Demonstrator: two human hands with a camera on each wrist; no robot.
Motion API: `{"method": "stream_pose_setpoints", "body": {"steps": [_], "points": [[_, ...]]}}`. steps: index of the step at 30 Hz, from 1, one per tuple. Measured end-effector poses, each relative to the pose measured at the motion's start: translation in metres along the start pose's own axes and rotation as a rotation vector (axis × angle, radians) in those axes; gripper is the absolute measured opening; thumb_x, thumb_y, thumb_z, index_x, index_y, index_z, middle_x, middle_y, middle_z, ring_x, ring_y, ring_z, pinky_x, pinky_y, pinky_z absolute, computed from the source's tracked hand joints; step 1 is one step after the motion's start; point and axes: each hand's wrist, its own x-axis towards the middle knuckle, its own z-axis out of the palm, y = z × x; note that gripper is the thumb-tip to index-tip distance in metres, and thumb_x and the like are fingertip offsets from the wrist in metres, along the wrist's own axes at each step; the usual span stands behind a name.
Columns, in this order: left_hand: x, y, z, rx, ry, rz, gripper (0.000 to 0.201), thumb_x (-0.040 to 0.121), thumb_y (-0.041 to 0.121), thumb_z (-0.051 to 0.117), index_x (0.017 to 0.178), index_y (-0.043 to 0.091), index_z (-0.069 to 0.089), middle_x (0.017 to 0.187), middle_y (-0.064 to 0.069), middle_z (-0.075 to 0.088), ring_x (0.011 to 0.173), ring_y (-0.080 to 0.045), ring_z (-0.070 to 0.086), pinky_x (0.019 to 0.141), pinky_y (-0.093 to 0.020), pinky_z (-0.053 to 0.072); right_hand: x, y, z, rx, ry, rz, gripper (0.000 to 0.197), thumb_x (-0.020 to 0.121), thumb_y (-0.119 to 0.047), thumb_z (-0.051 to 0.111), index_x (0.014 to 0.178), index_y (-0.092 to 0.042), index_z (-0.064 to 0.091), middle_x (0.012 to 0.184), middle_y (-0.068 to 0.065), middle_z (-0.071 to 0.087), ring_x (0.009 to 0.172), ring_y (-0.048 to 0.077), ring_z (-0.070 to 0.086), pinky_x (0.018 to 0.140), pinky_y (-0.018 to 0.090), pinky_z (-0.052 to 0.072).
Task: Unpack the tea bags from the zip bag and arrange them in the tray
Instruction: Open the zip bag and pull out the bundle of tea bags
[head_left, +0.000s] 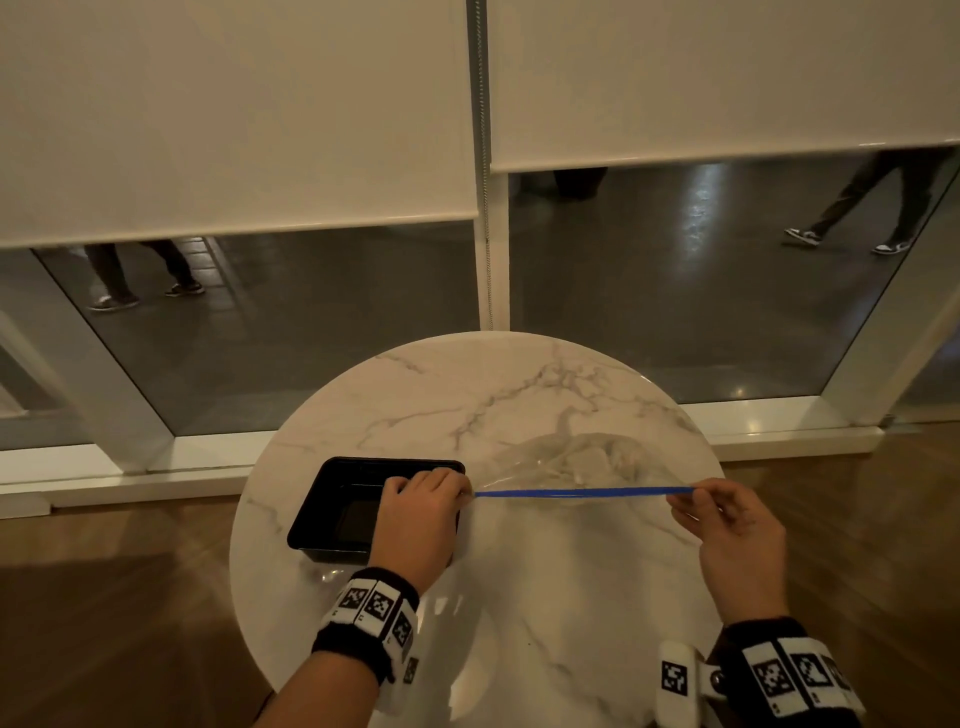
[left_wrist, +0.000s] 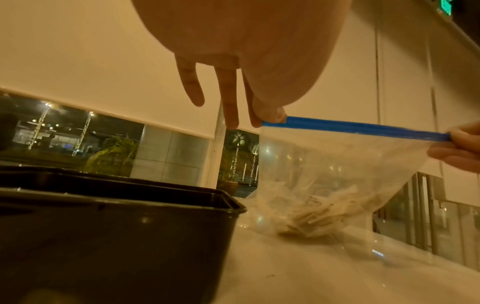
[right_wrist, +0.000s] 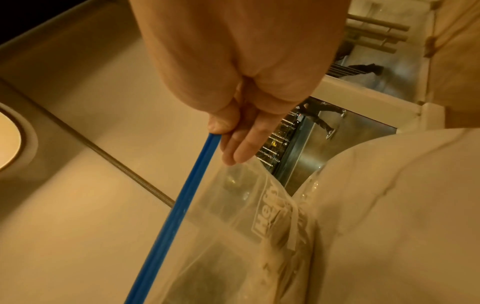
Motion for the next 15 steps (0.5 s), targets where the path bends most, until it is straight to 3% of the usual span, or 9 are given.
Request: {"method": "stream_pose_setpoints", "body": {"steps": [3,8,11,15], "points": [[-0.006,0.010,0.000,-0.149,-0.021,0.024,0.012,0.093,0.023,0.059,0.098,0.034,0.057,0.098,0.018,0.062,0.091,-0.008,0.060,0.085,-0.033,0.043,-0.001,-0.003,0.007,0.050,0.016,-0.003,0.020,0.100,0.000,0.052,0.091,-0.016,0.060,0.100,0.021,0.068,0.087,0.029,0.070,0.072,0.019,0.061],[-0.007,0.040,0.007,-0.187,-0.064,0.182,0.023,0.095,0.038,0.053,0.117,0.039,0.056,0.119,0.019,0.060,0.108,-0.005,0.055,0.092,-0.034,0.039,-0.005,-0.005,0.016,0.093,0.001,0.028,0.010,0.102,-0.004,0.049,0.108,-0.002,0.057,0.101,0.019,0.069,0.088,0.027,0.070,0.072,0.024,0.062],[-0.004,0.049,0.013,-0.174,-0.051,0.187,0.024,0.098,0.045,0.049,0.120,0.041,0.057,0.115,0.018,0.061,0.104,-0.009,0.056,0.086,-0.036,0.043,-0.010,-0.007,0.018,0.091,0.006,0.045,0.011,0.103,-0.007,0.049,0.110,-0.004,0.057,0.100,0.013,0.070,0.090,0.024,0.072,0.071,0.026,0.062],[-0.005,0.056,0.016,-0.140,-0.035,0.169,0.023,0.100,0.048,0.045,0.114,0.043,0.064,0.106,0.017,0.061,0.097,-0.010,0.058,0.080,-0.036,0.043,-0.015,-0.010,0.019,0.068,0.023,0.067,0.014,0.101,-0.010,0.055,0.115,-0.007,0.057,0.103,0.012,0.070,0.093,0.024,0.072,0.078,0.036,0.059]]}}
